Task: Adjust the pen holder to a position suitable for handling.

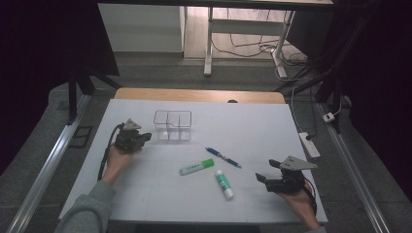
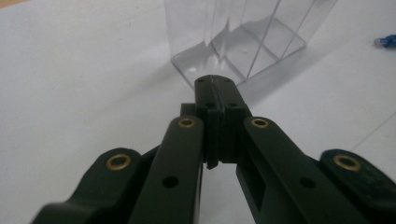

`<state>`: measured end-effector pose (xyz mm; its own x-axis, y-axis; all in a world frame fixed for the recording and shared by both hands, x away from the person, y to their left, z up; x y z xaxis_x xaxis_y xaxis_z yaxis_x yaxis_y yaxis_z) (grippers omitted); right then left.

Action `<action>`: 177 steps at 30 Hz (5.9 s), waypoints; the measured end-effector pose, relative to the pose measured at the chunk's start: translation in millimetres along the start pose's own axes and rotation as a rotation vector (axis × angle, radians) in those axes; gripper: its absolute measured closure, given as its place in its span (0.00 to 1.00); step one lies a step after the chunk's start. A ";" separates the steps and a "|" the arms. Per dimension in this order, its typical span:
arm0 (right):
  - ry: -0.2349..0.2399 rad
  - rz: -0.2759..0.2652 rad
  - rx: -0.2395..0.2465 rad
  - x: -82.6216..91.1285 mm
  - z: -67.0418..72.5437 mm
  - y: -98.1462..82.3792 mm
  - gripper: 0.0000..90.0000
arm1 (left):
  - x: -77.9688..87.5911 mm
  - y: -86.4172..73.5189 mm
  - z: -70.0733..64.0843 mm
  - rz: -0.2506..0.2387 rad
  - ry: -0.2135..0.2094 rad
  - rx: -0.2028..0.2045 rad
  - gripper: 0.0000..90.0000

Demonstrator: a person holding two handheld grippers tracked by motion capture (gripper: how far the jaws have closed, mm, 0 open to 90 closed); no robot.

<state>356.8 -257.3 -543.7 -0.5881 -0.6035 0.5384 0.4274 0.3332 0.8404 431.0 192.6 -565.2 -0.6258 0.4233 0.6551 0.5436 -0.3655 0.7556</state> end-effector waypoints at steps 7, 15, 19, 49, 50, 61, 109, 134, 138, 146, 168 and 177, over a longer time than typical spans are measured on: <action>-0.011 0.014 0.007 -1.0 -0.3 -1.3 0.24 | -13.3 5.1 7.2 0.004 -0.005 0.018 0.98; -0.012 0.015 0.007 -0.5 -0.7 -1.6 0.24 | -23.9 10.4 13.3 0.002 0.000 0.036 0.98; -0.017 0.019 0.005 -0.3 -1.5 -2.4 0.24 | -25.2 13.0 13.8 -0.006 -0.012 0.043 0.98; -0.018 0.042 0.004 -3.2 -0.6 -5.1 0.24 | -42.5 25.8 0.8 -0.022 -0.069 0.043 0.98; -0.013 0.040 0.003 -3.2 -0.2 -4.9 0.24 | -43.9 27.1 -0.1 -0.023 -0.072 0.044 0.98; -0.011 0.039 -0.004 -4.8 0.5 -6.0 0.24 | -54.5 39.1 -9.8 -0.039 -0.101 0.039 0.98; 0.009 0.027 -0.016 -2.2 1.3 -5.4 0.24 | -95.8 85.9 -60.5 0.018 -0.173 -0.022 0.98; 0.005 0.029 -0.011 1.0 -0.2 -5.4 0.25 | -74.1 94.0 -61.8 0.010 -0.140 -0.095 0.98; -0.001 0.028 -0.015 1.9 -1.1 -6.0 0.25 | -52.7 85.5 -63.8 -0.004 -0.139 -0.122 0.98; 0.000 0.025 -0.017 2.1 -1.1 -5.3 0.25 | -27.3 72.8 -67.3 -0.018 -0.145 -0.143 0.91; -0.016 0.031 -0.026 2.0 -4.9 -2.1 0.27 | 48.7 0.5 -83.7 -0.004 -0.138 -0.184 0.40; -0.015 0.051 0.002 -0.7 -3.7 -0.1 0.28 | 73.1 -29.2 -81.1 -0.016 -0.139 -0.145 0.38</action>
<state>359.7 -259.6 -544.4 -0.5757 -0.5751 0.5812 0.4558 0.3644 0.8121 324.0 167.0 -539.2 -0.5451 0.5366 0.6441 0.4415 -0.4694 0.7647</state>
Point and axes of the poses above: each handheld gripper's, and its own axes: x roughly backward along the jaws, y roughly out of its top, z roughly to its left, the point moved 8 cm from there along -x, roughly forward along the jaws, and after that the axes turned 5 degrees about -x, right-handed, at the moved point
